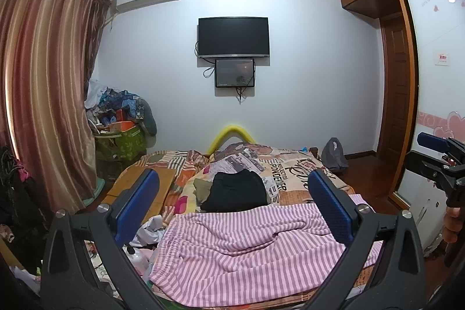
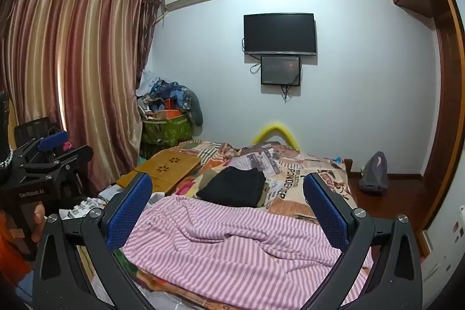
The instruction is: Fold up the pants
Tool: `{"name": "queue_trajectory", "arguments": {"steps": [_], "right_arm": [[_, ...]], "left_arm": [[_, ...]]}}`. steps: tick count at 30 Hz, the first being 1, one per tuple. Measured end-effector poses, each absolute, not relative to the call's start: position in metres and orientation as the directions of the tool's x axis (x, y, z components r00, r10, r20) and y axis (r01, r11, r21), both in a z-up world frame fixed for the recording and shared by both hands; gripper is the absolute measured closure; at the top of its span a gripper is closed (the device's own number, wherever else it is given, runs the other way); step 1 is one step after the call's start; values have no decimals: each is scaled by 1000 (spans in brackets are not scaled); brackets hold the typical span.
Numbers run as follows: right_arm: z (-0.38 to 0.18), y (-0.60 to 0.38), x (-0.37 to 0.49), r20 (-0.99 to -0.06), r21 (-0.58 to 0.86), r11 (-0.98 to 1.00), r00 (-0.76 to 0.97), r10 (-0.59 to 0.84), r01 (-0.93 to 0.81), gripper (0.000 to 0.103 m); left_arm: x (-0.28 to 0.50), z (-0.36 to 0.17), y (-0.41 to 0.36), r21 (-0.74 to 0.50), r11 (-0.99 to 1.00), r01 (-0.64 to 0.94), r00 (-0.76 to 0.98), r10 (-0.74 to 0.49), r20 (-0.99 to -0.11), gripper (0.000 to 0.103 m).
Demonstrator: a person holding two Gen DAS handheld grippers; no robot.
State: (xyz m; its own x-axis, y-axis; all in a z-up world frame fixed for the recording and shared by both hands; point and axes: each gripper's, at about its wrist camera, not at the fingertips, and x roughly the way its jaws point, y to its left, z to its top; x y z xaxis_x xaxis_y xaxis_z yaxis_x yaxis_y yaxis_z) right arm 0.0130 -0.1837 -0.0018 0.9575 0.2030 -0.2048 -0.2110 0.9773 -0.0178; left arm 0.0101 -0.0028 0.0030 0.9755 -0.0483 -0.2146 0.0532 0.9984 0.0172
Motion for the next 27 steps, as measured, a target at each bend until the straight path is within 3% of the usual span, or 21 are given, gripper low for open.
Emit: {"name": "queue_trajectory", "arguments": {"steps": [27], "right_arm": [[-4,-183,16,-201,-4,979,959,201,-206,0]], "left_arm": [[13,-4,-4,26,998,57,977,-50,-206,0]]}}
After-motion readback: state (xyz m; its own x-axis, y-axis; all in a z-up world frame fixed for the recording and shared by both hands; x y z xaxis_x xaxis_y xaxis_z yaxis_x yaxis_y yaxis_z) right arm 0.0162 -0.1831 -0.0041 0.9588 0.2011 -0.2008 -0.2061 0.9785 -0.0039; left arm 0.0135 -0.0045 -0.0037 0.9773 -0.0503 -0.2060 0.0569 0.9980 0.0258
